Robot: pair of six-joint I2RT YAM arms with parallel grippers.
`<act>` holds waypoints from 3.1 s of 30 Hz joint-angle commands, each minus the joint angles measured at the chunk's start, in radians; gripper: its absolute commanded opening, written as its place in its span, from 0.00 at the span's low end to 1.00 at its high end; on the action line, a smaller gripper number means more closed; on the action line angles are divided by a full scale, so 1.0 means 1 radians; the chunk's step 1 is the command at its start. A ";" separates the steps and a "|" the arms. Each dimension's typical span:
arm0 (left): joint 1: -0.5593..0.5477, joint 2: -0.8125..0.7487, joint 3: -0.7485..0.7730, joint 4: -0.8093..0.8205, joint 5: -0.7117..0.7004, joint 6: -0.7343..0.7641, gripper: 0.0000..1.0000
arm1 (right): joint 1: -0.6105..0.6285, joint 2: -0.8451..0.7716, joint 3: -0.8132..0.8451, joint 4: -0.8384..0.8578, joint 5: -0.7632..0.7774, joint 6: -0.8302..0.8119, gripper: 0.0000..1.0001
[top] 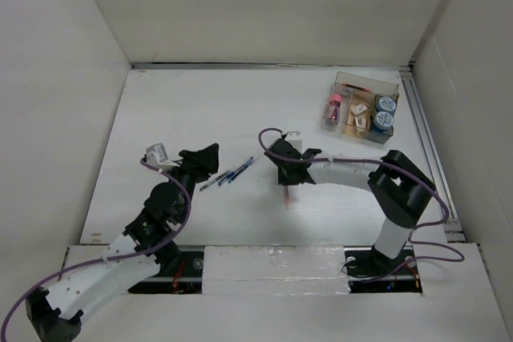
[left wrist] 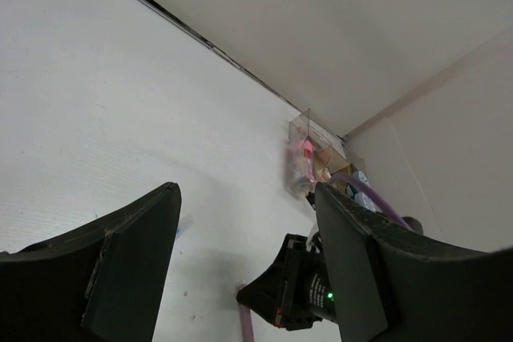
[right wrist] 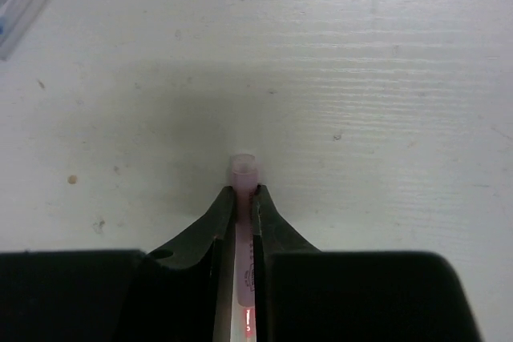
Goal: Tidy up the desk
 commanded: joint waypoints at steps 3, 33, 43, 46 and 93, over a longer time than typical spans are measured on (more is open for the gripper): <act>0.002 0.006 0.004 0.042 0.018 0.011 0.64 | -0.149 -0.024 0.081 0.161 -0.174 0.070 0.00; 0.002 0.047 0.004 0.067 0.040 0.013 0.64 | -0.981 0.230 0.387 0.595 -0.075 0.701 0.04; 0.002 0.060 0.003 0.076 0.033 0.016 0.64 | -1.000 0.296 0.460 0.508 0.035 0.683 0.12; 0.002 0.066 0.001 0.073 0.027 0.019 0.64 | -1.000 0.306 0.477 0.499 0.052 0.664 0.14; 0.002 -0.039 -0.005 0.018 -0.040 0.010 0.64 | -0.006 -0.040 0.084 0.375 -0.218 -0.091 0.12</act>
